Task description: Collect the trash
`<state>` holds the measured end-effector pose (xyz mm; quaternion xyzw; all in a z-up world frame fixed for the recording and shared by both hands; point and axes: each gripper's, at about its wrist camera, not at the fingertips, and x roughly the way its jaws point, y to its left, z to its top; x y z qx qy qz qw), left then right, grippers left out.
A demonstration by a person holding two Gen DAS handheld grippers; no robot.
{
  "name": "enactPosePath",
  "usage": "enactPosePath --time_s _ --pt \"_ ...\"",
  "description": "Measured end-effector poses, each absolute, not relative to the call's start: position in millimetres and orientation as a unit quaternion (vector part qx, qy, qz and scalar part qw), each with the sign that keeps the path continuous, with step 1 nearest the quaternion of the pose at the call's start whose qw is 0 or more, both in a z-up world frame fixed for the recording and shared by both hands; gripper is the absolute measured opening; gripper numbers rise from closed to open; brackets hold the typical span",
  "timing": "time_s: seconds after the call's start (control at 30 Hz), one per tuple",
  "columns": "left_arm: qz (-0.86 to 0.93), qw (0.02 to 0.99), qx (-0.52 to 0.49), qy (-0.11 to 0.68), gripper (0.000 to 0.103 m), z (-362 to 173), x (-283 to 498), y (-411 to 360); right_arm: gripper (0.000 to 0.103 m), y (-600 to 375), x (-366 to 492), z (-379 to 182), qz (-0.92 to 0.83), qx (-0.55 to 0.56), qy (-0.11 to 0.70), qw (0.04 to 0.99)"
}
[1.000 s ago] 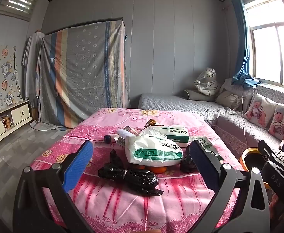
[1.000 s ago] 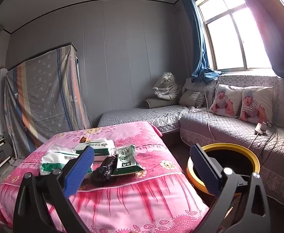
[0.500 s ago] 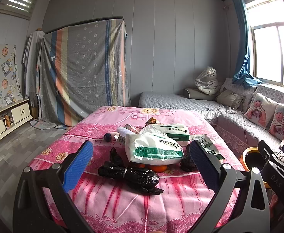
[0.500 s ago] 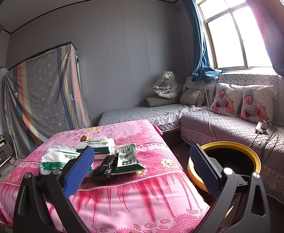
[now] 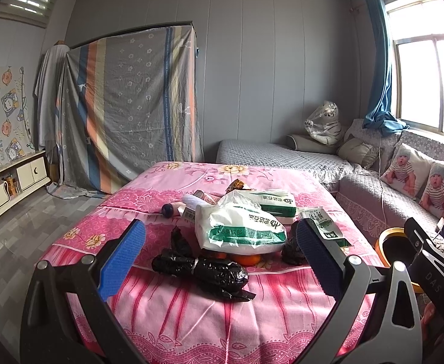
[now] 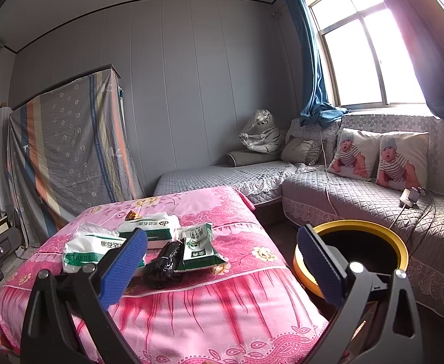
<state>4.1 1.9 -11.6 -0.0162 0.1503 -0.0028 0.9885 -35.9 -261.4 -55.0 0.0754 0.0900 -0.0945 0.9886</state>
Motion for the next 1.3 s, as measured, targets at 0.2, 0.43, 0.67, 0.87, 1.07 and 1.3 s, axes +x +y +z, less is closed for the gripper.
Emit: enactPosePath --time_s 0.2,0.43,0.67,0.87,1.07,1.3 --pt "-0.002 0.988 -0.016 0.151 0.096 -12.2 3.9 1.6 0.096 -261.3 -36.0 -55.0 -0.094 0.074 0.090 0.989" --pt "-0.002 0.988 -0.016 0.152 0.096 -12.5 4.4 2.5 0.096 -261.7 -35.9 -55.7 -0.095 0.076 0.090 0.989" --pt "0.000 0.988 -0.016 0.152 0.096 -10.5 4.9 2.3 0.096 -262.1 -36.0 -56.0 -0.095 0.075 0.090 0.989" --pt "-0.001 0.988 -0.016 0.154 0.095 -7.6 3.1 2.0 0.096 -262.1 -36.0 -56.2 -0.095 0.077 0.091 0.988" --pt "-0.001 0.988 -0.016 0.154 0.096 -6.0 3.4 1.9 0.096 -262.0 -35.6 -55.8 -0.095 0.077 0.091 0.988" --pt "0.000 0.988 -0.016 0.154 0.096 -3.6 3.5 1.3 0.096 -265.8 -34.6 -54.8 -0.098 0.081 0.093 0.988"
